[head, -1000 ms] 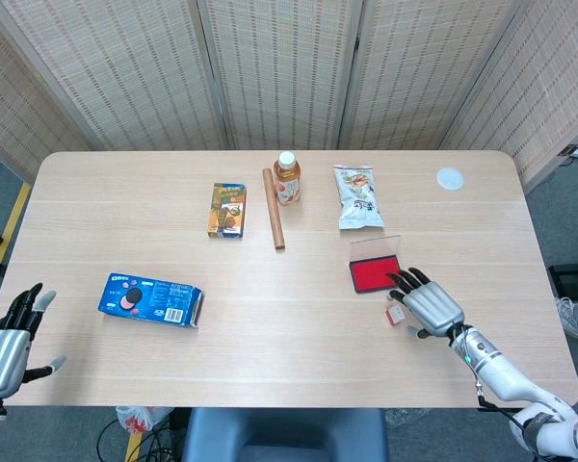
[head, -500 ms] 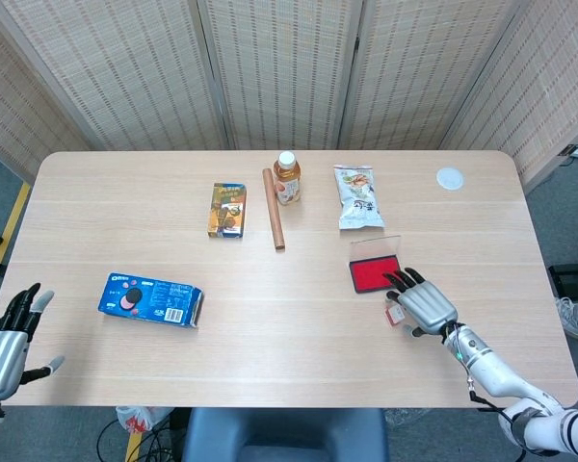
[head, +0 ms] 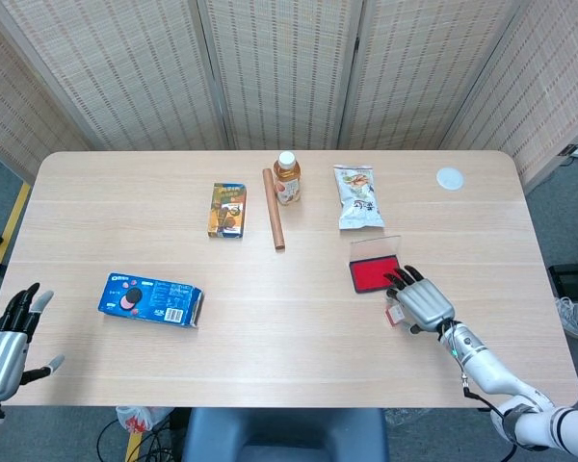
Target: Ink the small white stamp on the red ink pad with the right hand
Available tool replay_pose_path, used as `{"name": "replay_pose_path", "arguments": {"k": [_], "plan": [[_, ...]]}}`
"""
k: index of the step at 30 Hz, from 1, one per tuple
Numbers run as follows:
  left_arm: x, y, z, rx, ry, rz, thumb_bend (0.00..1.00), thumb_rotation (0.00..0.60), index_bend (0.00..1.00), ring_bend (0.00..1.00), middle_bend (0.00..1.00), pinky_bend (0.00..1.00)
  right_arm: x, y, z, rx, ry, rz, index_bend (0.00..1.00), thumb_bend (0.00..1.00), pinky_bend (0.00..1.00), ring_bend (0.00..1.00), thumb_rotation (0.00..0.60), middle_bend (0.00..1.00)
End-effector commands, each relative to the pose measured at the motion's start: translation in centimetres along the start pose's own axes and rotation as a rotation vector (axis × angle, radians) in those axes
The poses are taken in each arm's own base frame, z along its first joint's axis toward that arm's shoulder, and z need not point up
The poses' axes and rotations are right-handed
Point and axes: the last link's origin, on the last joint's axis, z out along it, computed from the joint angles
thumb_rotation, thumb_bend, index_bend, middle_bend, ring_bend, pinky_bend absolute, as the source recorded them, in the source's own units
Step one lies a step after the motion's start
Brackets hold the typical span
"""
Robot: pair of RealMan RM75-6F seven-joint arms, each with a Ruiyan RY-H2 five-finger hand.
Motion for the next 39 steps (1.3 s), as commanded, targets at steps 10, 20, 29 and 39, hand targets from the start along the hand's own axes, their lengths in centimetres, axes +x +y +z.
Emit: {"name": "replay_pose_path", "arguments": {"k": [10, 20, 29, 39], "plan": [[0.2, -0.1, -0.1, -0.018, -0.005, -0.024, 0.11, 0.600, 0.05, 0.00, 0.00, 0.35, 1.0, -0.1, -0.1, -0.023, 0.047, -0.012, 0.66, 0.29, 0.01, 0.16, 0.600, 0.41], [0.0, 0.0, -0.1, -0.021, -0.022, -0.028, 0.11, 0.600, 0.05, 0.00, 0.00, 0.35, 6.0, -1.1, 0.9, -0.035, 0.117, -0.028, 0.76, 0.31, 0.66, 0.65, 0.600, 0.81], [0.5, -0.2, -0.3, -0.019, -0.016, -0.054, 0.11, 0.600, 0.05, 0.00, 0.00, 0.35, 7.2, -1.8, 3.4, -0.103, 0.073, -0.038, 0.87, 0.33, 0.74, 0.77, 0.600, 0.96], [0.7, -0.1, -0.7, -0.026, -0.016, -0.065, 0.11, 0.600, 0.05, 0.00, 0.00, 0.35, 7.4, -1.2, 7.2, -0.187, -0.008, 0.014, 0.87, 0.33, 0.74, 0.78, 0.600, 0.97]]}}
